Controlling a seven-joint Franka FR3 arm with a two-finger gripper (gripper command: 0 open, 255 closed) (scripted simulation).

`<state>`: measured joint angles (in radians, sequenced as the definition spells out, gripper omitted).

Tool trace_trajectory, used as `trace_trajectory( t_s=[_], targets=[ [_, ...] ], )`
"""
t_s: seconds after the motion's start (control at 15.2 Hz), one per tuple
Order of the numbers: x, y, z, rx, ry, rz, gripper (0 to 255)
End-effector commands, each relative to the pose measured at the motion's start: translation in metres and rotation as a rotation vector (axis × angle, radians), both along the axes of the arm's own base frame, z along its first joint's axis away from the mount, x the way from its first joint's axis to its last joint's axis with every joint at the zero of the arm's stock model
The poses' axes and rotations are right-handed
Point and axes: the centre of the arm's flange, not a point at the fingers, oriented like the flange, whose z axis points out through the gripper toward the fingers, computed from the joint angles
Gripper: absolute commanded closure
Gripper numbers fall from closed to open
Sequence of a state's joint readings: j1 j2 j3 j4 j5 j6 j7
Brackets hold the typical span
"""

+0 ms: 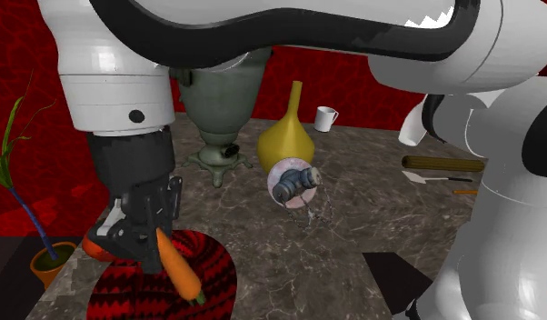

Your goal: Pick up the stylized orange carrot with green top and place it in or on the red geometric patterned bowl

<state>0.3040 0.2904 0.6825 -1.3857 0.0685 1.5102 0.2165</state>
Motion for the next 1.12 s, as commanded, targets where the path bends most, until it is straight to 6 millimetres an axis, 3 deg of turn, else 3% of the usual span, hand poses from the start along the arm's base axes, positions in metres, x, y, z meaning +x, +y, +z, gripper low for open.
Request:
trace_trajectory(
  t_s=[0.0,0.46,0.92,0.99,1.06],
  targets=[
    [-0.002,0.002,-0.014,-0.008,0.008,0.004,255],
    [-0.002,0.002,-0.051,-0.008,0.008,0.004,255],
    [-0.002,0.002,-0.051,-0.008,0.008,0.004,255],
    [-0.002,0.002,-0.051,-0.007,0.008,0.004,0],
    [-0.002,0.002,-0.051,-0.008,0.008,0.004,0]
  ],
)
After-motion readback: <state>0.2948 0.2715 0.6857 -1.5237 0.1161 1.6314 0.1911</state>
